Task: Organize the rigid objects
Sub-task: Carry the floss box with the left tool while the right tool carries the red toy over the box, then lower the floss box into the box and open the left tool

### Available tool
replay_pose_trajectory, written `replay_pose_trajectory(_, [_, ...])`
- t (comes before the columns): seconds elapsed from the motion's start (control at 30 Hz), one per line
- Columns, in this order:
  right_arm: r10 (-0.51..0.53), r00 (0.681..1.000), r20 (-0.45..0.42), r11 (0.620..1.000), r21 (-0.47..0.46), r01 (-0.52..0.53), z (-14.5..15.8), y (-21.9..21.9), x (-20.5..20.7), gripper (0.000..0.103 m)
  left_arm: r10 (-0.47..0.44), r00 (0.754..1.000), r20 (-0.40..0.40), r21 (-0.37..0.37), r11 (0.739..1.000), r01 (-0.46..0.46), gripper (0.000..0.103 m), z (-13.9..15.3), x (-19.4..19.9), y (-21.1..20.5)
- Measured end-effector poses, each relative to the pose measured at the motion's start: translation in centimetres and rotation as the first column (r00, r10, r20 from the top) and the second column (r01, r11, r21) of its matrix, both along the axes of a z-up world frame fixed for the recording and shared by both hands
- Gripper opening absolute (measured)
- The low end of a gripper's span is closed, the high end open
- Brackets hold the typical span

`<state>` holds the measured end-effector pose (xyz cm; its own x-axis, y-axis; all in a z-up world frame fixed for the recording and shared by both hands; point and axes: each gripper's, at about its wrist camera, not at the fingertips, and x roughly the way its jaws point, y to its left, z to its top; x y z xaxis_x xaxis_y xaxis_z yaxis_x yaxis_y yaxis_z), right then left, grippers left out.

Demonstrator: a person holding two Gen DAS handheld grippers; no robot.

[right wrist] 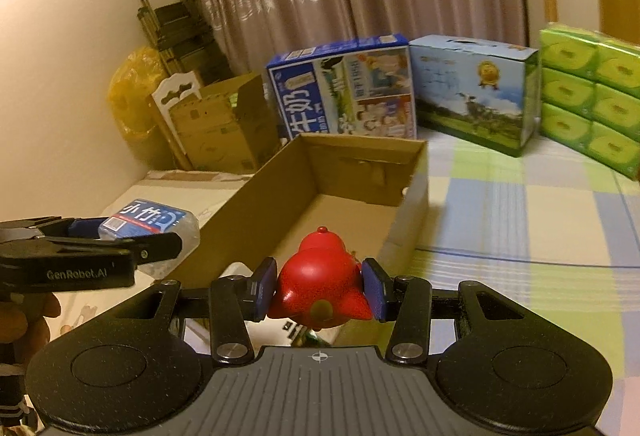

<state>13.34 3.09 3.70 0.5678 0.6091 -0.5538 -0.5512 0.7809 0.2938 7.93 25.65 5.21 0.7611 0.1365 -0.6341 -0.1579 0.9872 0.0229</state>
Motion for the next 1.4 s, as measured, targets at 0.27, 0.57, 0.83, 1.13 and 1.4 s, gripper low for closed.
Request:
replay_pose_trajectory(0.27, [0.015,1.000,-0.011,0.999,-0.045,-0.015,-1.5,2.8,3.7,0.043,-0.048,0.997,-0.056,-0.016,0.999,0.047,0.084,-2.7,4.8,1.4])
replay_pose_trajectory(0.57, [0.023,1.000,-0.022,0.996,-0.089,-0.024,-3.4,4.3,6.8,0.043,-0.084,0.992,-0.095,-0.008,0.996,0.084,0.084,-4.9,8.3,1.9])
replay_pose_trajectory(0.83, [0.020,0.999,-0.028,0.995,-0.100,-0.023,-4.3,4.9,8.2,0.043,-0.105,0.988,-0.113,-0.012,0.994,0.105,0.084,-5.9,10.3,2.2])
replay_pose_trajectory(1.13, [0.014,0.999,-0.035,0.994,-0.105,-0.018,-5.0,5.1,9.2,0.043,-0.124,0.983,-0.135,-0.008,0.992,0.124,0.084,-7.0,11.8,2.2])
replay_pose_trajectory(1.4, [0.006,0.999,-0.035,0.995,-0.104,-0.010,-5.1,4.9,9.9,0.043,-0.125,0.982,-0.145,0.000,0.992,0.126,0.084,-7.7,13.2,2.3])
